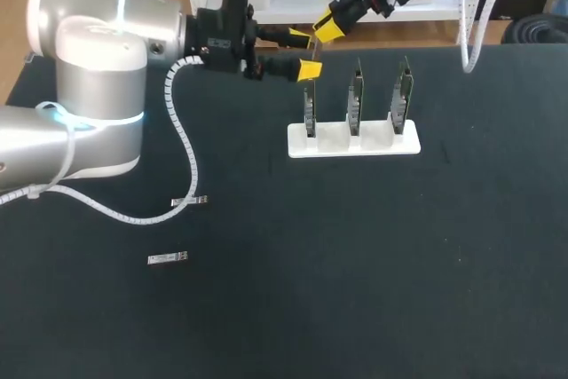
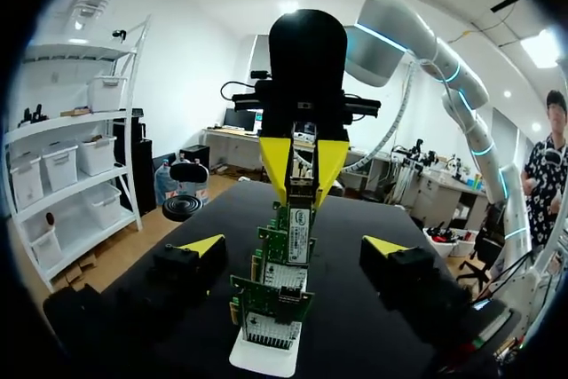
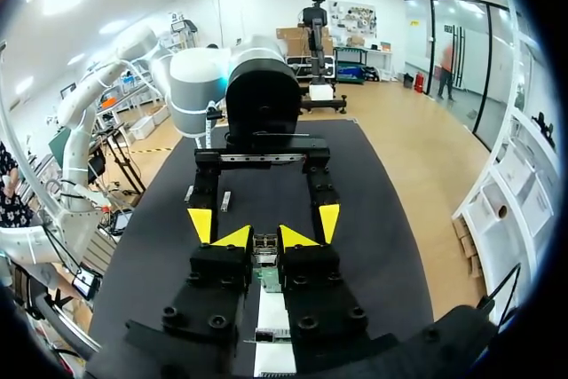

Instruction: Pick up the optical module with the left hand, and insert it into the network port with the right hand.

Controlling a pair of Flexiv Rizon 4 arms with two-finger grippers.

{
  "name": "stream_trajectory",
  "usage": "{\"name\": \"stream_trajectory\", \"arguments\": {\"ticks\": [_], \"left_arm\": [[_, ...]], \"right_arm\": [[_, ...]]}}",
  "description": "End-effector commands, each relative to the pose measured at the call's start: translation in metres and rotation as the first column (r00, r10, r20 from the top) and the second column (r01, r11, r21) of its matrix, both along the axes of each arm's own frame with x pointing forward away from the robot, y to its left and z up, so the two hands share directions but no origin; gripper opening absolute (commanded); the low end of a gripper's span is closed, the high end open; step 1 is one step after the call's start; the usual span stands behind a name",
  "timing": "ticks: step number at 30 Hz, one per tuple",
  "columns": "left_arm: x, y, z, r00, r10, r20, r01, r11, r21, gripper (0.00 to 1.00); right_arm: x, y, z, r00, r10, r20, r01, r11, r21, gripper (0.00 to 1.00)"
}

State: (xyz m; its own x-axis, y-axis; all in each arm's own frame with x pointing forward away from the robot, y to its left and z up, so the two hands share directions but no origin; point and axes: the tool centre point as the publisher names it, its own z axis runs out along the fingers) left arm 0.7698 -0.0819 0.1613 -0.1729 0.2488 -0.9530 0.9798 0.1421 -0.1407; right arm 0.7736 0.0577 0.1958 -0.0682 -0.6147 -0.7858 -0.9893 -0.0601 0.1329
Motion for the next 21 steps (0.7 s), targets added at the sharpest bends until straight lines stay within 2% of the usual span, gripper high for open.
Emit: {"name": "stream_trajectory", "arguments": {"ticks": [1,8,13,18,21], "left_arm": [[-0.004,0.006,0.006,0.999,-0.003,0.045,0.000,0.999,0.052,1.00],[-0.002,0.031,0.010,0.995,0.023,0.097,-0.032,0.995,0.094,1.00],[-0.003,0.043,0.006,0.986,0.002,0.167,-0.034,0.981,0.191,1.00],[-0.001,0.046,-0.005,0.991,-0.015,0.136,-0.021,0.966,0.258,1.00],[-0.001,0.042,-0.013,0.997,-0.022,0.077,-0.003,0.950,0.312,1.00]], "right_arm": [[-0.003,-0.001,-0.001,1.000,-0.006,0.009,0.006,1.000,0.003,0.00],[-0.002,-0.002,0.000,1.000,-0.005,0.015,0.005,1.000,0.004,0.00],[-0.001,-0.003,0.000,1.000,-0.006,0.018,0.006,1.000,0.005,0.00],[-0.001,-0.003,0.000,1.000,-0.004,0.018,0.004,1.000,0.006,0.00],[-0.001,-0.003,0.000,1.000,-0.001,0.017,0.001,1.000,0.004,0.00]]}}
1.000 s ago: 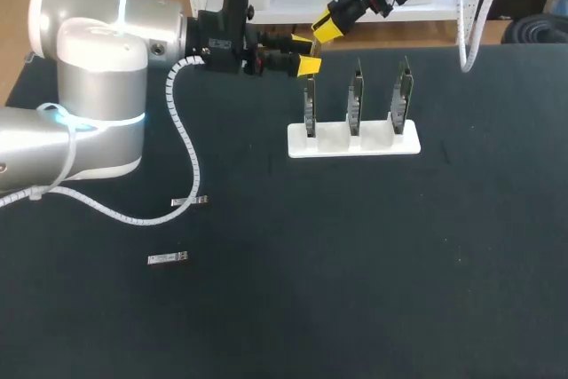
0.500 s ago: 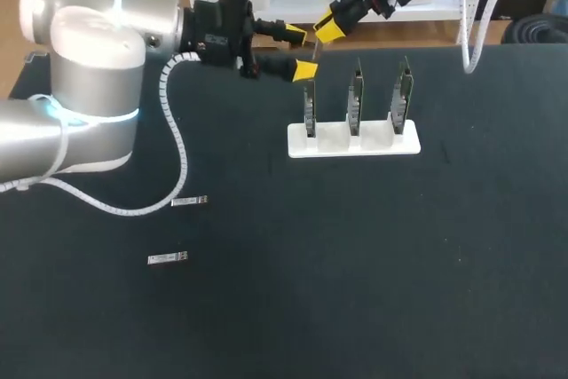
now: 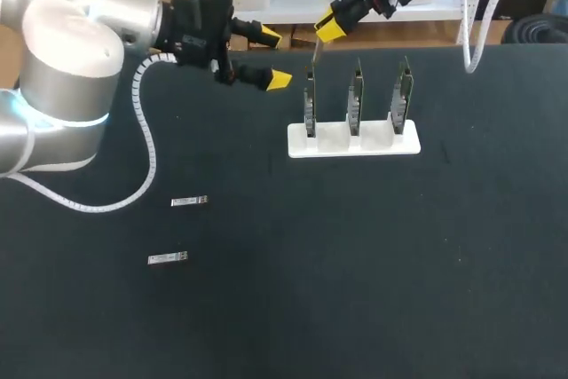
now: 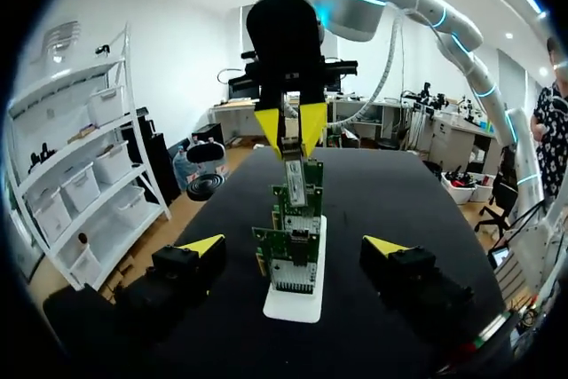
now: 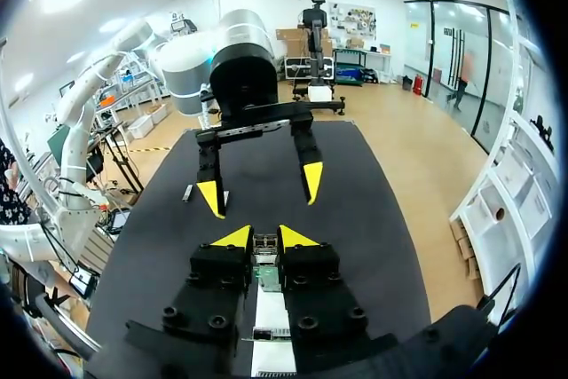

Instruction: Pick up the optical module with the left hand, and insert it into the network port with the right hand.

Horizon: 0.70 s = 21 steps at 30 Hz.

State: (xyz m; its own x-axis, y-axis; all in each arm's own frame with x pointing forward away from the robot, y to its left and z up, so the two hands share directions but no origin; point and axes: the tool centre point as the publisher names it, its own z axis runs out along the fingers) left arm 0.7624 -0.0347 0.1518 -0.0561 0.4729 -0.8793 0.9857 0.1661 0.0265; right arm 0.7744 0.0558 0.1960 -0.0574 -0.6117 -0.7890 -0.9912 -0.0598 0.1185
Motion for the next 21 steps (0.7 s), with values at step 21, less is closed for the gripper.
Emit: {"name": "stream_trajectory", "arguments": {"ticks": [21], "left_arm": [[0.0013,-0.0100,-0.0111,0.999,-0.029,-0.014,0.031,0.990,0.140,1.00]], "right_arm": [[-0.0048,-0.0006,0.0001,1.000,0.000,0.003,0.000,1.000,-0.007,0.00]]}}
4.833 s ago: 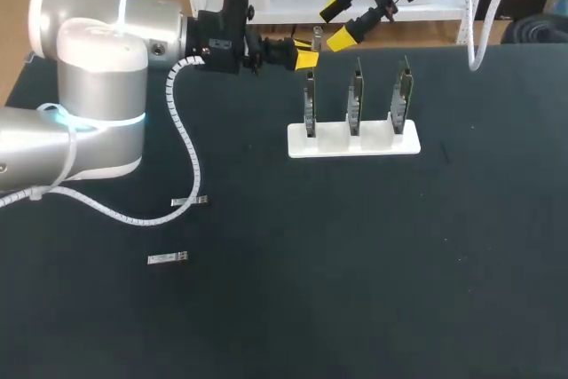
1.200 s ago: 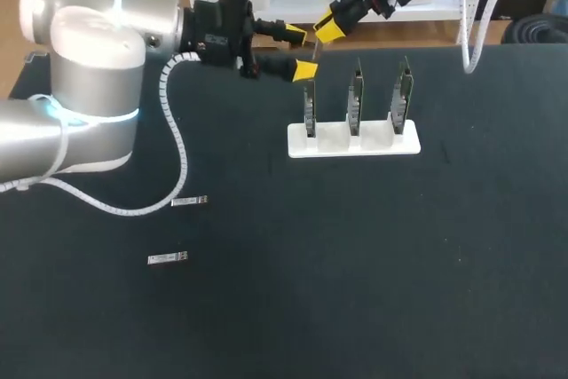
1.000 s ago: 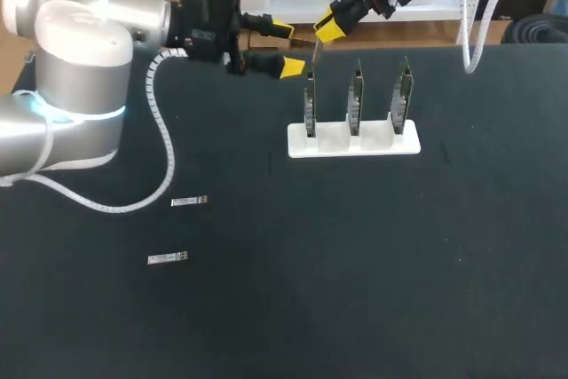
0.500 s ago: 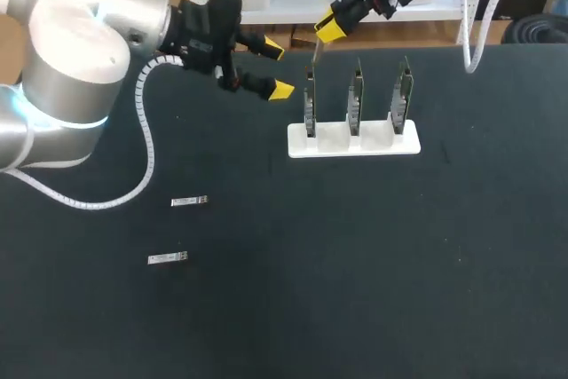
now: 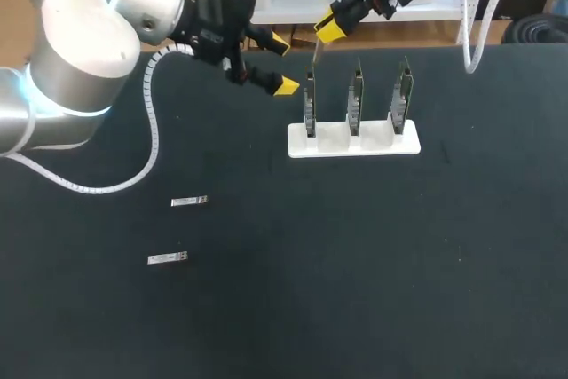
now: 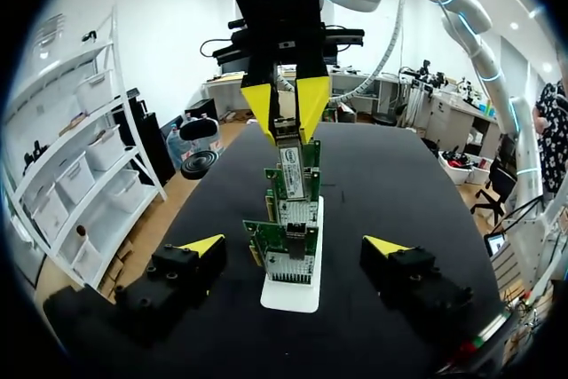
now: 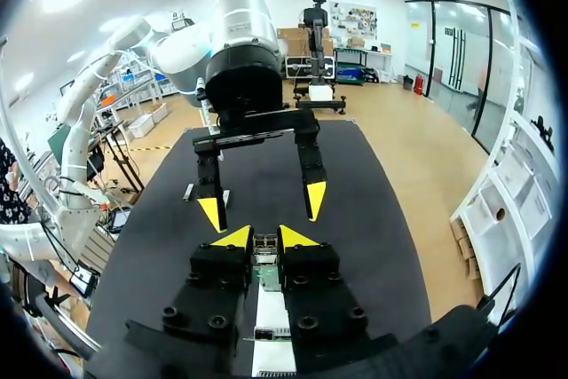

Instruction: Pick up the optical module with the left hand, and insert it into the network port with the right hand.

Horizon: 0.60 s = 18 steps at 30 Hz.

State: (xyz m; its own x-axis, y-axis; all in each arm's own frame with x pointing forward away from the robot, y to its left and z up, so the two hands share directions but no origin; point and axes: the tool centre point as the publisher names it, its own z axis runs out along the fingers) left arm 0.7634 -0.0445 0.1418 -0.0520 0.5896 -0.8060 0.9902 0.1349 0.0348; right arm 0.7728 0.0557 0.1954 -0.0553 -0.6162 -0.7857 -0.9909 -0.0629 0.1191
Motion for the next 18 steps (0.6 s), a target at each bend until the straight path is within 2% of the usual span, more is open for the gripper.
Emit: {"name": "stream_trajectory", "arguments": {"ticks": [1,18], "left_arm": [[0.0001,-0.0002,-0.0015,1.000,-0.004,0.000,0.004,1.000,0.004,1.00],[0.0000,-0.0033,-0.0072,1.000,-0.010,-0.007,0.011,1.000,0.022,1.00]], "right_arm": [[-0.0032,-0.0005,0.0007,1.000,-0.004,0.003,0.004,1.000,-0.002,0.00],[-0.0052,-0.0002,0.0017,1.000,0.005,0.001,-0.005,1.000,-0.026,0.00]]}}
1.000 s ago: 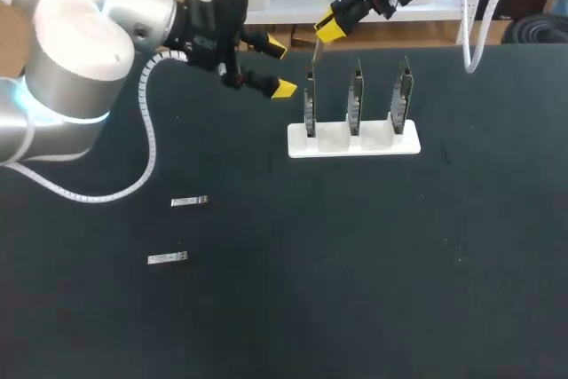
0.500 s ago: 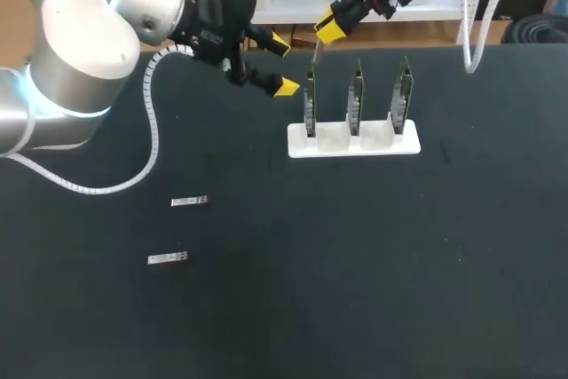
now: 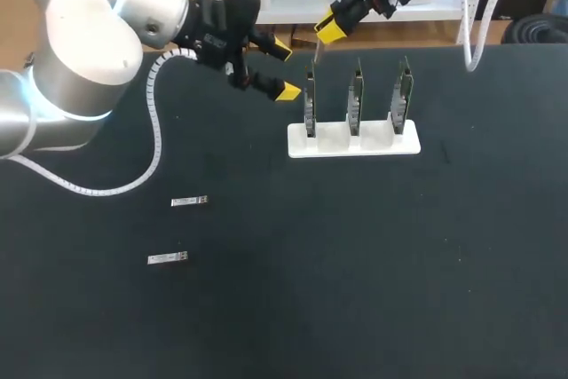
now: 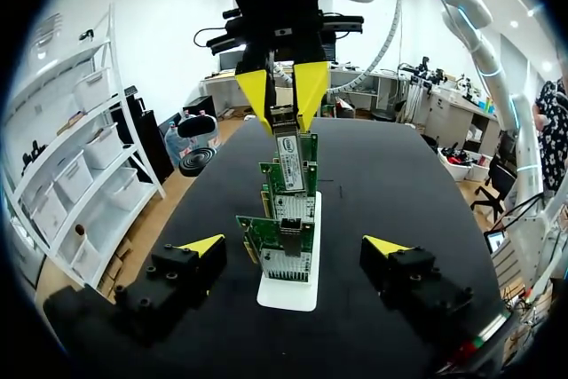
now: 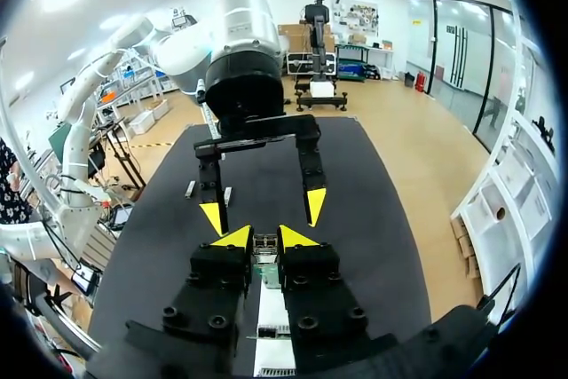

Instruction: Pick up the optical module with the left hand, and insert it into the network port with the right hand.

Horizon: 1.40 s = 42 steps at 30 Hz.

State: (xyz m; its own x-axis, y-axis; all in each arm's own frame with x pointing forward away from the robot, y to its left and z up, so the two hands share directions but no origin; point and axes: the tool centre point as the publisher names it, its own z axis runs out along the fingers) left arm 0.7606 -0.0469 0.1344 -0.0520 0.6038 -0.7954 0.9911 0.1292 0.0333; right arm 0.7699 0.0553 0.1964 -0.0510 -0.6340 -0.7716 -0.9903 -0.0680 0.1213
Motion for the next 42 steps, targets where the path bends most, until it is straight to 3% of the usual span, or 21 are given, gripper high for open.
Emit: {"name": "stream_trajectory", "arguments": {"ticks": [1,20,42], "left_arm": [[0.0027,-0.0012,0.0001,1.000,-0.006,-0.003,0.006,1.000,0.006,1.00],[0.0016,-0.0024,0.0009,1.000,-0.024,-0.004,0.024,1.000,-0.015,1.00],[0.0016,-0.0024,0.0009,1.000,-0.024,-0.004,0.024,1.000,-0.015,1.00]], "right_arm": [[-0.0025,0.0002,0.0006,1.000,-0.003,0.001,0.003,1.000,-0.005,0.00],[-0.0019,0.0018,0.0003,1.000,-0.002,0.009,0.003,0.998,-0.061,0.00],[-0.0045,0.0016,0.0014,1.000,-0.002,0.023,0.004,0.997,-0.073,0.00]]}}
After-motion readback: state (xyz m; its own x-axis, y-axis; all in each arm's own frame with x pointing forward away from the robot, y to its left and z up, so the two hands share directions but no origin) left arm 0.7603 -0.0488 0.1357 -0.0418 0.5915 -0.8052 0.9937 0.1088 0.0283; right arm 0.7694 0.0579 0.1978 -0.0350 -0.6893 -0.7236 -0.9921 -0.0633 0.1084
